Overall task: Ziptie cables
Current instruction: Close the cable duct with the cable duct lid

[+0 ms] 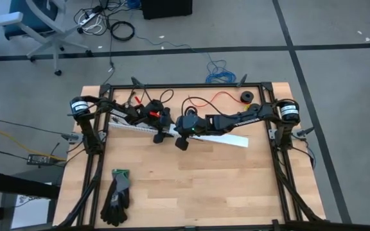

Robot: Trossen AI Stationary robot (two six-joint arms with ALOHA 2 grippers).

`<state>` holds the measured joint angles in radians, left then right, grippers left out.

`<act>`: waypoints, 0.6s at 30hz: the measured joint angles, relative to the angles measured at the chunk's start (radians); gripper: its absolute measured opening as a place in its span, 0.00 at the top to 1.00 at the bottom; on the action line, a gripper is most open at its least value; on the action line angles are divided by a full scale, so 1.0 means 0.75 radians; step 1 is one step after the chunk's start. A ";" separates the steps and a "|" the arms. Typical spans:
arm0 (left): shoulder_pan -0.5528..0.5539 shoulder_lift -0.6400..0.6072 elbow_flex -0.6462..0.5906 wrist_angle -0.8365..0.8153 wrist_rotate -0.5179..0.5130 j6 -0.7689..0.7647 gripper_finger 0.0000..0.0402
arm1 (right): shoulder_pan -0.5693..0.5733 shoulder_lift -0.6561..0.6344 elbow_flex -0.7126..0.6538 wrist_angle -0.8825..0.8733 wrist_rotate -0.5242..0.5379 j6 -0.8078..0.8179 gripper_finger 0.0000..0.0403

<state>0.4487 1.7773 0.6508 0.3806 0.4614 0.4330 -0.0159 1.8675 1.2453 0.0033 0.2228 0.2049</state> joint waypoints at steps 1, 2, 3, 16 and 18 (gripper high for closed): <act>0.007 -0.009 0.000 -0.008 -0.019 0.001 0.22 | 0.004 0.000 0.000 -0.006 0.004 0.006 1.00; 0.014 -0.018 0.000 -0.014 -0.034 0.000 0.22 | 0.010 0.000 0.000 -0.017 0.011 0.012 1.00; 0.022 -0.028 0.000 -0.020 -0.038 0.000 0.22 | 0.015 0.000 0.000 -0.026 0.020 0.013 1.00; 0.094 -0.205 -0.002 -0.327 -0.122 0.014 0.22 | 0.021 0.000 0.000 -0.038 0.061 0.015 1.00; 0.115 -0.205 -0.002 -0.369 -0.064 0.036 0.22 | 0.021 0.000 0.000 -0.038 0.061 0.015 1.00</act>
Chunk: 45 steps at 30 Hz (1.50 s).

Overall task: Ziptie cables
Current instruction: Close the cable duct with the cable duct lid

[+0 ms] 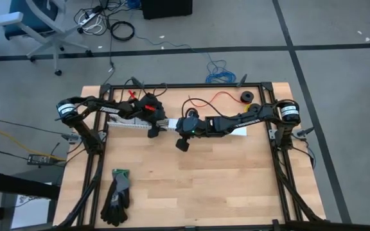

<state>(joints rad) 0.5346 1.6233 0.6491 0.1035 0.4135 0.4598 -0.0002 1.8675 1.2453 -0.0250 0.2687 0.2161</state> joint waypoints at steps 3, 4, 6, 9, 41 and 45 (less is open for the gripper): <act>0.027 0.000 0.000 -0.024 0.090 0.003 0.22 | 0.000 0.000 0.000 -0.001 0.000 -0.001 1.00; 0.035 0.000 0.000 -0.024 0.105 -0.003 0.22 | 0.000 0.000 0.000 0.000 0.000 -0.001 1.00; 0.050 0.000 0.000 -0.024 0.105 -0.022 0.22 | 0.000 0.000 0.000 0.000 0.000 -0.001 1.00; 0.070 0.000 0.000 -0.028 0.105 -0.026 0.22 | 0.000 0.000 0.000 0.000 0.000 -0.011 1.00; 0.064 -0.514 -0.184 -0.023 -0.131 -0.111 0.22 | 0.009 0.001 0.000 -0.001 0.000 -0.038 1.00; 0.070 -0.704 -0.377 0.109 -0.136 -0.136 0.22 | 0.009 0.001 0.000 0.000 0.000 -0.039 1.00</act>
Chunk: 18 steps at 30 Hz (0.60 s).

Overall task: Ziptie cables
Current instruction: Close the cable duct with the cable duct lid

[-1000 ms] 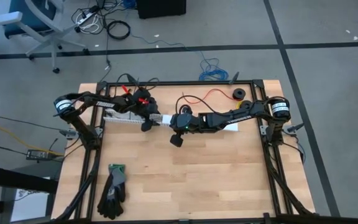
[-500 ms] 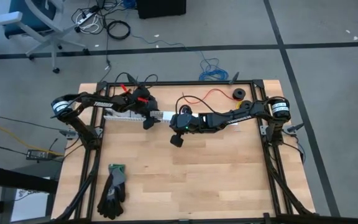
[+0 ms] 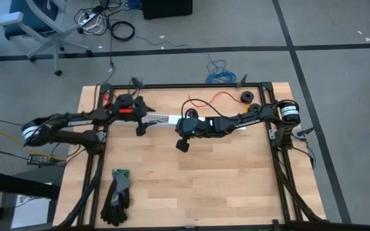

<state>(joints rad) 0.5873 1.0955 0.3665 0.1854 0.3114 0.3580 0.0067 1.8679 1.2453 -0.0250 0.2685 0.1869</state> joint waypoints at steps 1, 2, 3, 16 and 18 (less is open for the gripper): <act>-0.003 -0.017 -0.041 0.085 0.001 -0.005 0.22 | 0.000 0.000 0.000 0.000 0.000 -0.003 1.00; -0.008 -0.028 -0.081 0.176 0.000 -0.028 0.22 | 0.000 0.000 0.000 0.001 0.000 -0.008 1.00; -0.012 -0.031 -0.121 0.265 0.002 -0.060 0.22 | 0.000 0.000 0.000 0.003 0.000 -0.009 1.00; -0.022 -0.011 -0.239 0.637 -0.033 -0.298 0.22 | 0.015 0.001 0.000 0.063 -0.001 -0.006 1.00; -0.022 -0.010 -0.238 0.636 -0.041 -0.314 0.22 | 0.016 0.001 0.000 0.064 -0.002 -0.007 1.00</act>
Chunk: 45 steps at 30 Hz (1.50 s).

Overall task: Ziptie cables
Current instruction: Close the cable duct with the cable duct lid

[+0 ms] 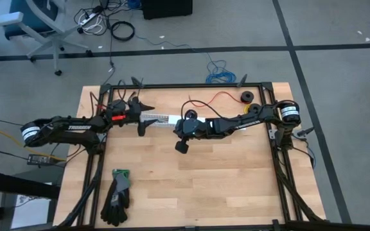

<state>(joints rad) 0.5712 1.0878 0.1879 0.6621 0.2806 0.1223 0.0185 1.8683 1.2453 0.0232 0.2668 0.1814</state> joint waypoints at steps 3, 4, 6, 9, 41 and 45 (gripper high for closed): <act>0.000 0.000 0.000 -0.006 0.011 -0.068 0.22 | -0.001 0.000 0.000 0.000 0.001 -0.001 1.00; 0.000 0.000 0.000 -0.011 0.026 -0.062 0.22 | -0.001 -0.001 0.000 -0.001 0.001 -0.001 1.00; 0.000 0.002 0.000 -0.024 0.061 -0.009 0.22 | -0.001 0.000 0.000 -0.001 0.001 -0.001 1.00; 0.000 0.017 0.001 -0.060 0.103 0.064 0.22 | 0.000 0.000 0.000 -0.003 0.001 -0.010 1.00; 0.005 0.515 0.324 -0.338 -0.001 0.429 0.22 | 0.000 0.000 0.000 -0.009 -0.046 -0.073 1.00; 0.004 0.514 0.334 -0.334 -0.006 0.424 0.22 | 0.000 0.000 0.000 -0.018 -0.046 -0.073 1.00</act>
<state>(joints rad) 0.5739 1.4735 0.4387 0.4112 0.2764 0.4401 0.0185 1.8683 1.2453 0.0099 0.2323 0.1268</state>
